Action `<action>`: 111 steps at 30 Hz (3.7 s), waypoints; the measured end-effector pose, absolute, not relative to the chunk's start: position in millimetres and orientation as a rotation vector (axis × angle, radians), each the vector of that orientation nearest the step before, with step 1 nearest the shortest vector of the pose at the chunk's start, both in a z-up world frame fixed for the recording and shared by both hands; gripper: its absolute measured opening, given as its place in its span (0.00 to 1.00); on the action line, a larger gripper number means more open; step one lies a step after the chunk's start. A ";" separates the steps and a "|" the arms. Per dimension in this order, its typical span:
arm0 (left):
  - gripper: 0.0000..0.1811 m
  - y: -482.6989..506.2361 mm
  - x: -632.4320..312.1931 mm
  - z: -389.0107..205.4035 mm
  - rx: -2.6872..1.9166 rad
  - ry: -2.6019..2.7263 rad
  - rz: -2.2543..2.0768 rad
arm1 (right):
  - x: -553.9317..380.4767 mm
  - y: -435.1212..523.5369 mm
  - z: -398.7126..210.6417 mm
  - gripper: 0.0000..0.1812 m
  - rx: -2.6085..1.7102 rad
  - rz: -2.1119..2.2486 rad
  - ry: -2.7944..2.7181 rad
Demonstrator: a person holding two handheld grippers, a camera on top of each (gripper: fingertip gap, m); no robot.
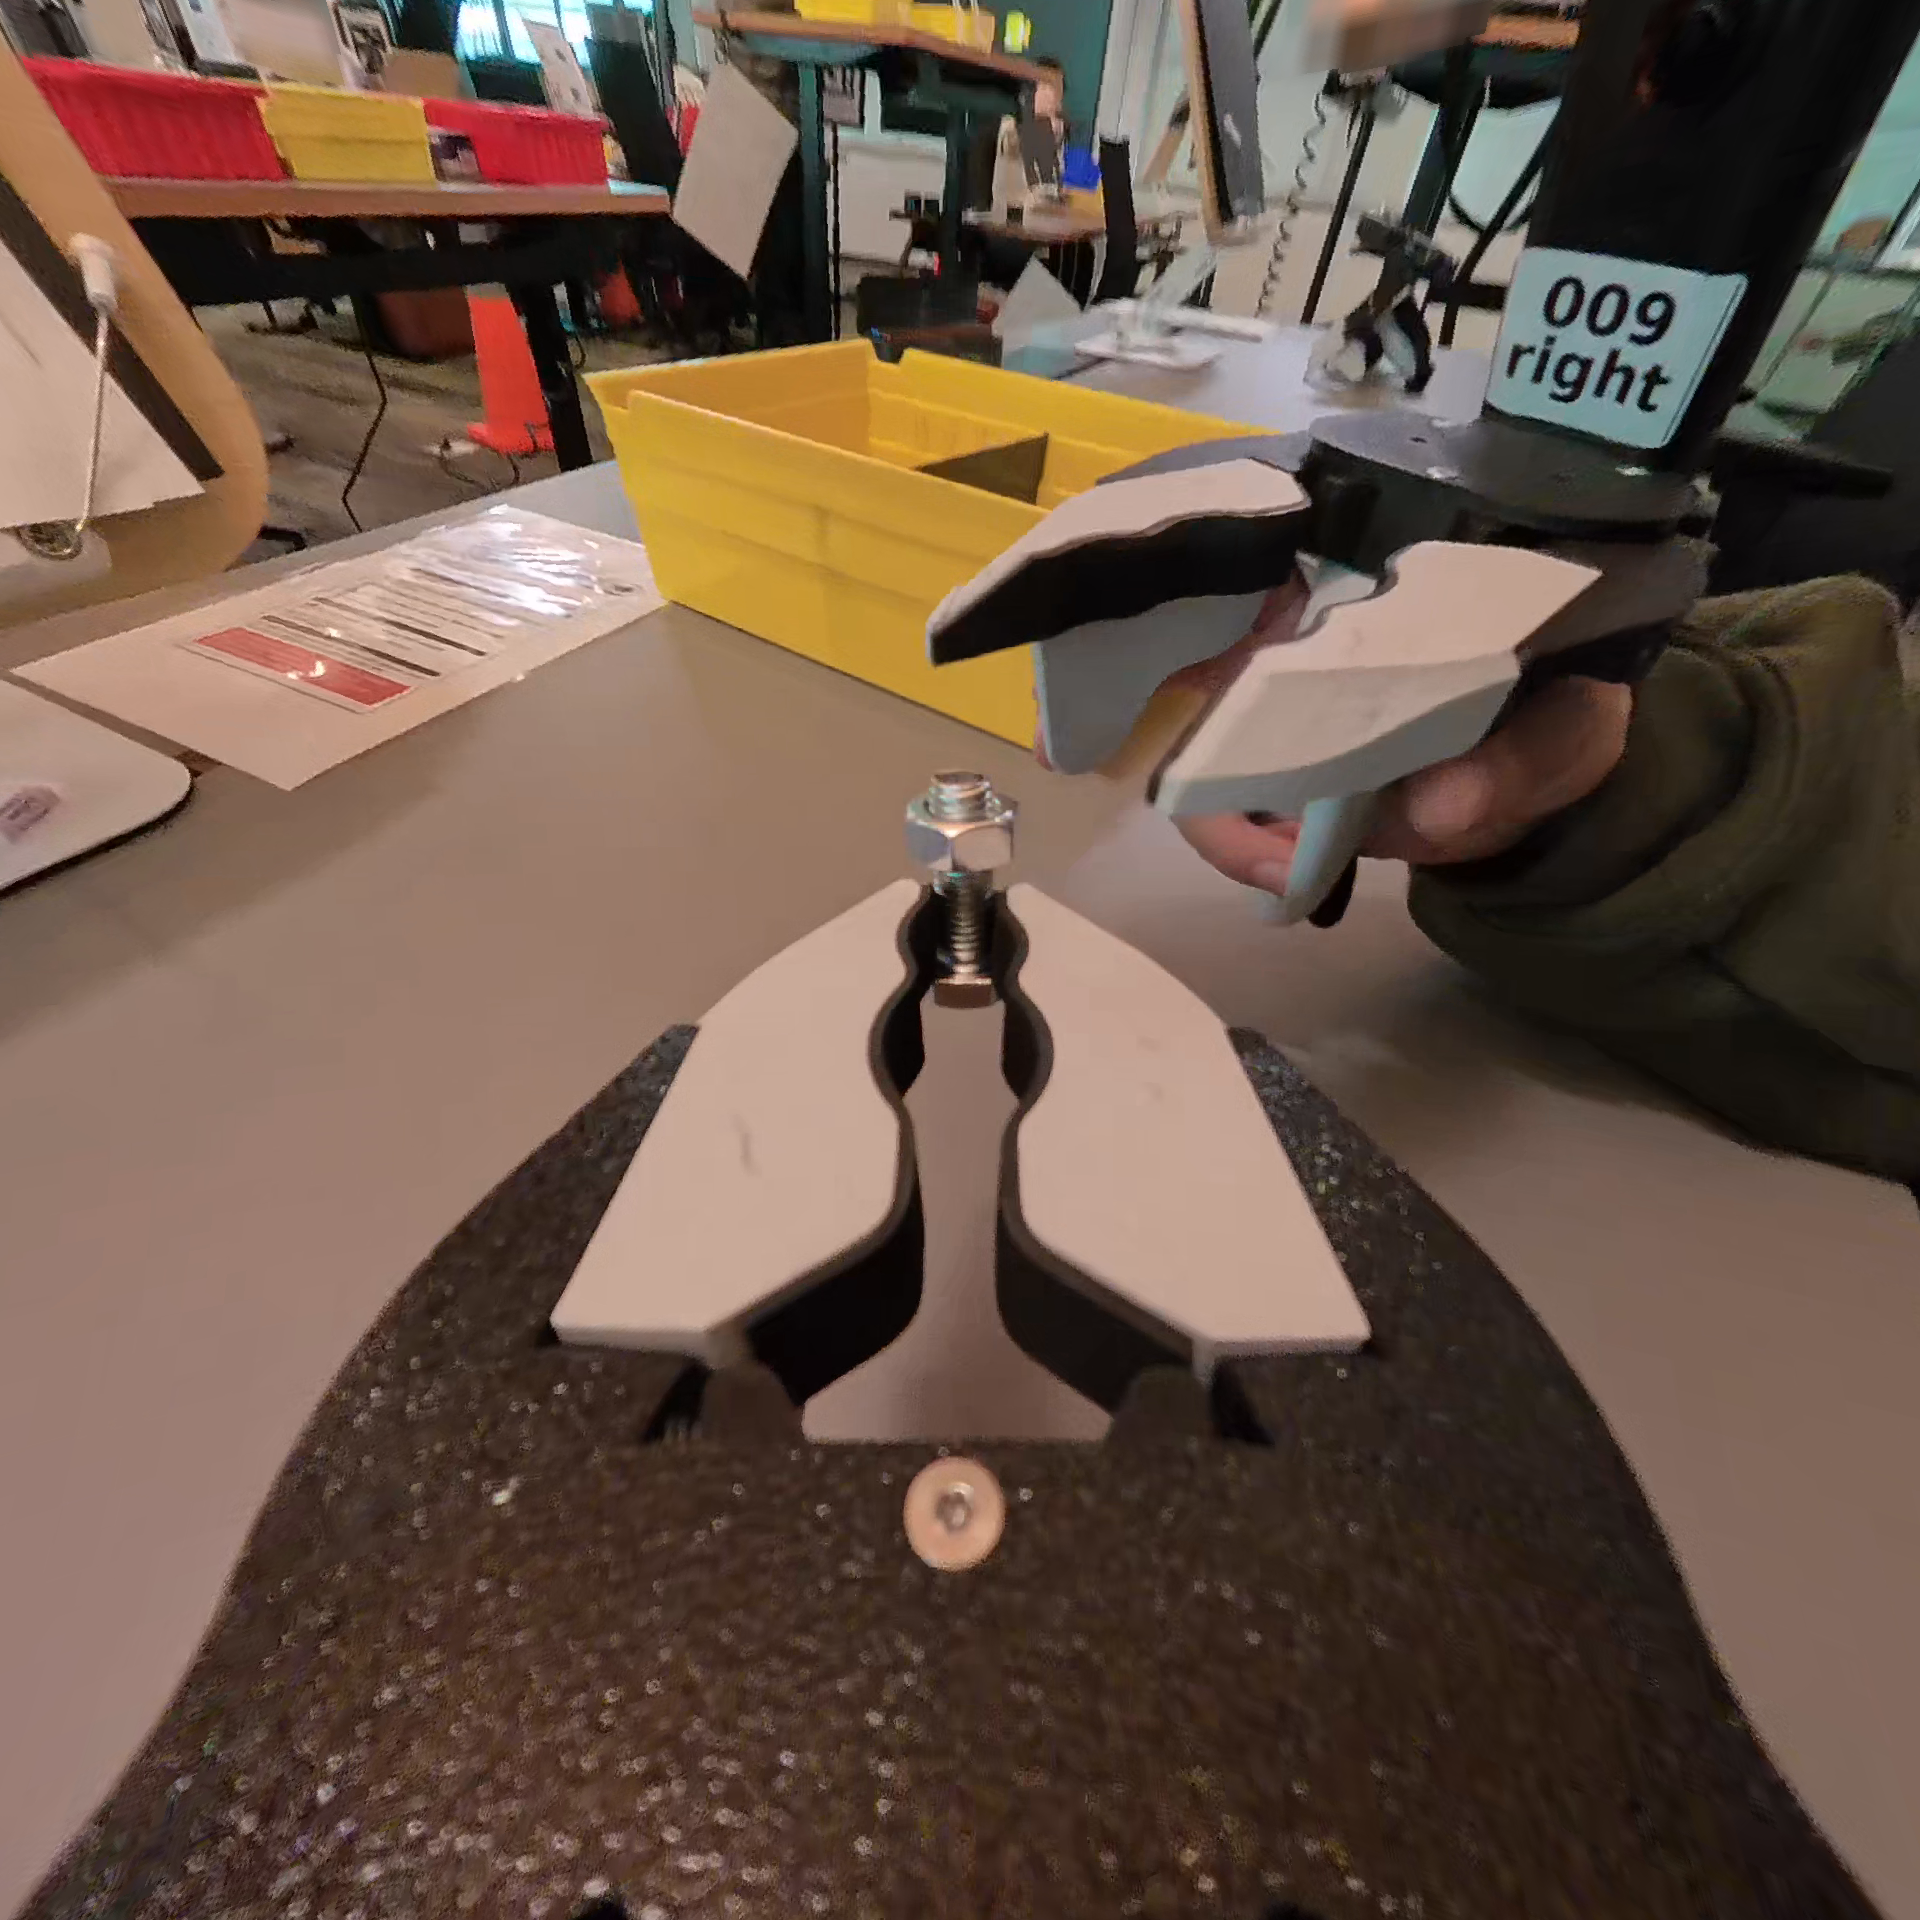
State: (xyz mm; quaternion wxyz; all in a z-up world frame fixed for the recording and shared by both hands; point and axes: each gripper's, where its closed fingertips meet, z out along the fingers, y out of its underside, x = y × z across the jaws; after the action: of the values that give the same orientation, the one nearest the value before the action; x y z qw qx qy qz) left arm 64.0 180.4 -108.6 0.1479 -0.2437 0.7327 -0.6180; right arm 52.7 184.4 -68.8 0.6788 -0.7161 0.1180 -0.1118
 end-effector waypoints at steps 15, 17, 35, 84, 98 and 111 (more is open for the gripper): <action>0.05 140.6 77.7 -104.9 -0.410 2.054 -1.945 | 74.3 171.1 -75.4 0.13 -1.480 -0.243 0.239; 0.05 142.3 77.4 -105.6 -0.421 2.056 -1.934 | 74.7 171.4 -75.2 0.12 -1.484 -0.267 0.234; 0.05 146.4 75.2 -97.9 -0.430 2.000 -1.964 | 78.7 165.6 -74.4 0.20 -1.477 -0.210 0.288; 0.05 156.1 76.4 -80.5 -0.444 1.863 -2.050 | 94.3 150.5 -62.4 0.15 -1.338 -0.175 0.405; 0.05 146.3 73.8 -89.6 -0.405 1.933 -1.983 | 74.2 164.7 -60.2 0.16 -1.377 -0.176 0.283; 0.05 147.1 72.7 -86.0 -0.403 1.913 -2.019 | 75.2 155.1 -52.5 0.21 -1.338 -0.175 0.274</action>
State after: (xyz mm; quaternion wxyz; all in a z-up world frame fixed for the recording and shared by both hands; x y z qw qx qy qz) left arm 72.7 147.1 -86.0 0.1648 -0.1414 0.6714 -0.7085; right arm 75.2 155.1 -52.5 0.7722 -0.6174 0.1263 -0.0806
